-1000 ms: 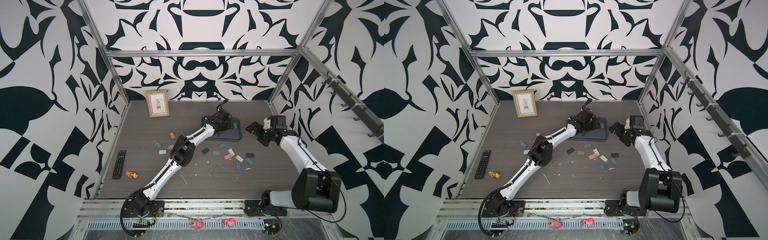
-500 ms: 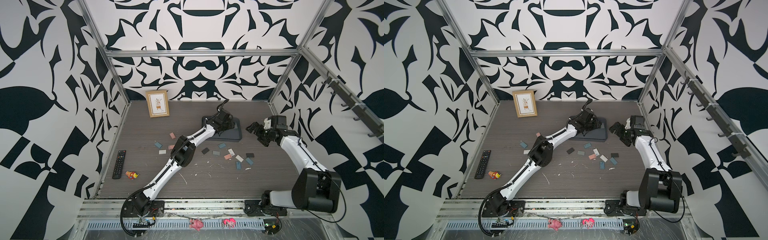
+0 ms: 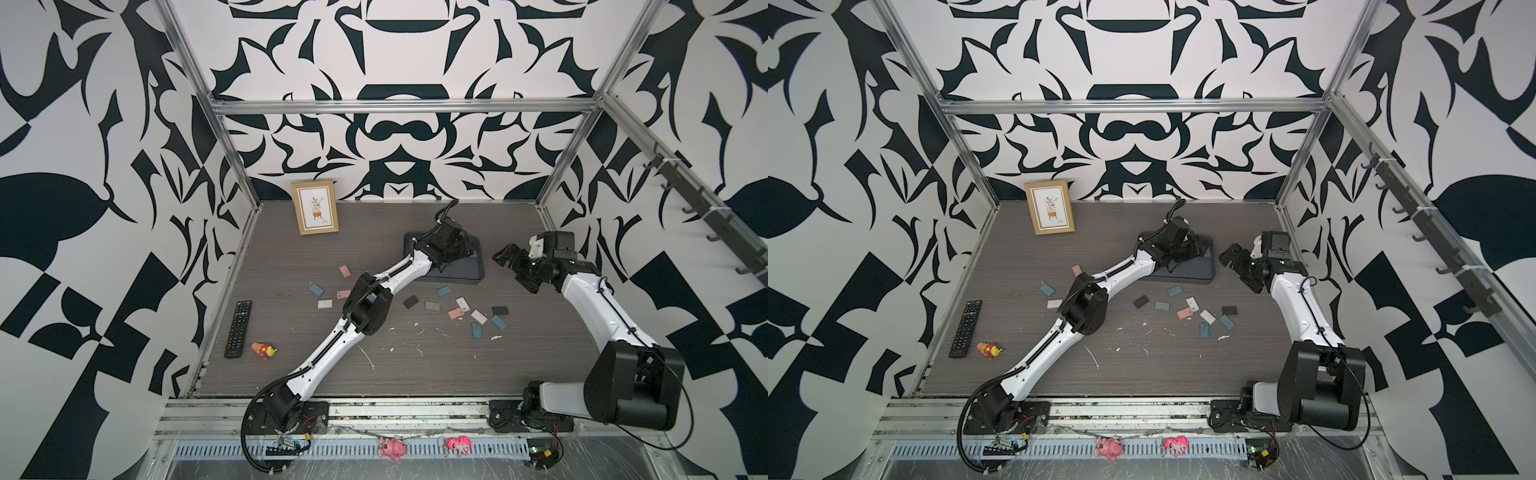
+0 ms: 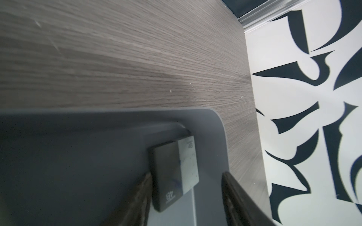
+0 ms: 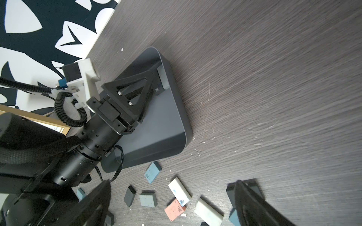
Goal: Put the eraser in the storage box
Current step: Place the eraser in the storage box, then pick up the eraser from the center of the board.
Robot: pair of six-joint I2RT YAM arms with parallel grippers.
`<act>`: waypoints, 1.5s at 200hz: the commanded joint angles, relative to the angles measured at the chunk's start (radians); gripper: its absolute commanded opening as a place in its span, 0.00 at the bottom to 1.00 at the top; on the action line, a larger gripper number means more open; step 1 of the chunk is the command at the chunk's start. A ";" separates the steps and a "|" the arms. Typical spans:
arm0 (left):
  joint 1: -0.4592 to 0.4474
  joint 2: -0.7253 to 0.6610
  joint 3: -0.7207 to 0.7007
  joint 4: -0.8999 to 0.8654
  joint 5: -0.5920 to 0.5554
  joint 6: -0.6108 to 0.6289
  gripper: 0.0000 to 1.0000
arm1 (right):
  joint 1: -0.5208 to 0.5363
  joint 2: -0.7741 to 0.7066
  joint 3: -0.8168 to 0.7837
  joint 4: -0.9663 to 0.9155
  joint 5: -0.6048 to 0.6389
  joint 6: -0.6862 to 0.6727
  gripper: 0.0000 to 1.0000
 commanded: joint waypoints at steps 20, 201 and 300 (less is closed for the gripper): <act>-0.007 -0.052 -0.028 -0.036 0.017 0.020 0.71 | -0.005 -0.038 0.015 -0.038 0.004 -0.015 0.99; 0.032 -0.846 -0.774 -0.138 0.011 0.253 0.99 | 0.237 -0.122 -0.052 -0.233 0.351 -0.063 0.99; -0.047 -1.228 -1.452 0.113 0.038 0.145 0.99 | 0.239 -0.093 -0.245 -0.167 0.346 -0.045 0.99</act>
